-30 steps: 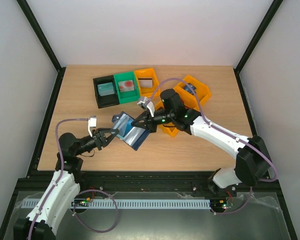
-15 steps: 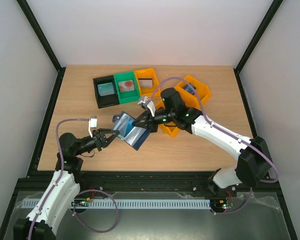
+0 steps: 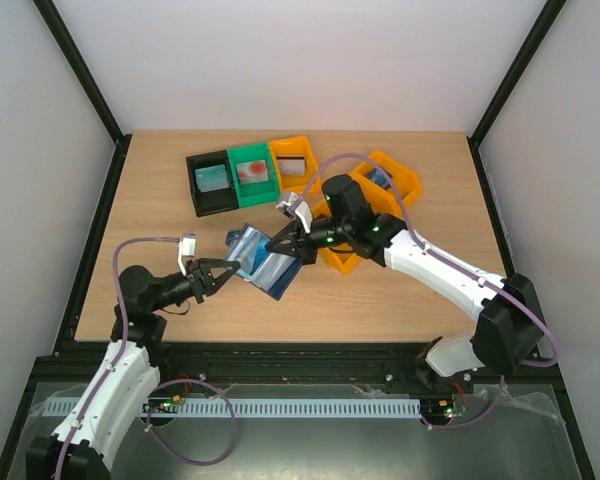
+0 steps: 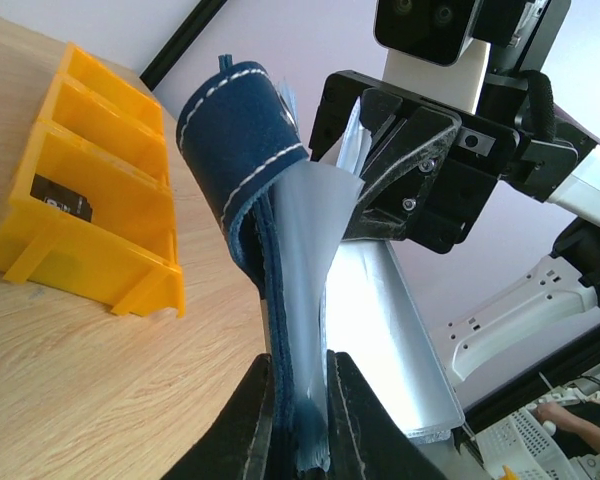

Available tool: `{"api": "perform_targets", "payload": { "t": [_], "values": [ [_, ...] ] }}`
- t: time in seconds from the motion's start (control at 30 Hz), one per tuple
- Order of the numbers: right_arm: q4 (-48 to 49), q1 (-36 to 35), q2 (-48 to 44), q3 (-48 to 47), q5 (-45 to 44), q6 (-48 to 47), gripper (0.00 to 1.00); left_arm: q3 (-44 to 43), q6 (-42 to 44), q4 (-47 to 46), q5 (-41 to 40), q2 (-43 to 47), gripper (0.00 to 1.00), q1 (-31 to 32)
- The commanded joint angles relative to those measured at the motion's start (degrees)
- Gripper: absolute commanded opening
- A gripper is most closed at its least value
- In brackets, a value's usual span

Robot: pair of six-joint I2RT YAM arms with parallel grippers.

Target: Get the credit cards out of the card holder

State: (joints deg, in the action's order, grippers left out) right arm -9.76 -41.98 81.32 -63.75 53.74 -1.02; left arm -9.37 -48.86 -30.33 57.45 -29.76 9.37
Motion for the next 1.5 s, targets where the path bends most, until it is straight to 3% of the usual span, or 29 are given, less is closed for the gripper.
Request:
{"api": "perform_targets", "payload": {
  "t": [0.0,0.2,0.37,0.43,0.53,0.97,1.1,1.33,1.47],
  "values": [
    [-2.45,3.48,-1.70,-2.44,-6.75,-1.63,0.02,-1.30,0.47,-0.54,2.59,0.75,0.02,0.25],
    [-2.49,4.64,-2.33,-2.52,-6.27,-1.76,0.01,-1.93,1.48,1.22,2.41,0.76,0.04,0.28],
    [1.75,4.62,-1.08,-1.64,1.86,1.73,0.02,-1.56,1.30,0.12,1.25,0.84,0.03,0.48],
    [8.35,4.62,-0.71,0.69,5.55,5.62,0.02,-1.06,0.58,-1.99,0.14,0.93,0.03,0.84],
    [13.65,4.54,0.26,2.32,7.35,10.80,0.02,-0.67,0.07,-3.57,-1.28,1.06,0.09,1.38],
    [14.33,3.92,0.66,2.11,7.11,11.19,0.02,0.93,0.17,-6.67,-4.33,1.90,0.28,3.32],
    [12.34,3.92,0.51,1.04,6.66,9.94,0.02,1.10,0.30,-6.58,-3.99,2.19,0.25,3.33],
    [8.96,3.92,0.15,-0.02,5.06,7.27,0.02,1.11,0.61,-5.97,-4.01,2.42,0.03,3.41],
    [4.20,4.45,-0.32,-1.31,1.62,3.97,0.02,0.95,0.98,-5.19,-4.01,2.56,0.02,3.41]
  ]
}}
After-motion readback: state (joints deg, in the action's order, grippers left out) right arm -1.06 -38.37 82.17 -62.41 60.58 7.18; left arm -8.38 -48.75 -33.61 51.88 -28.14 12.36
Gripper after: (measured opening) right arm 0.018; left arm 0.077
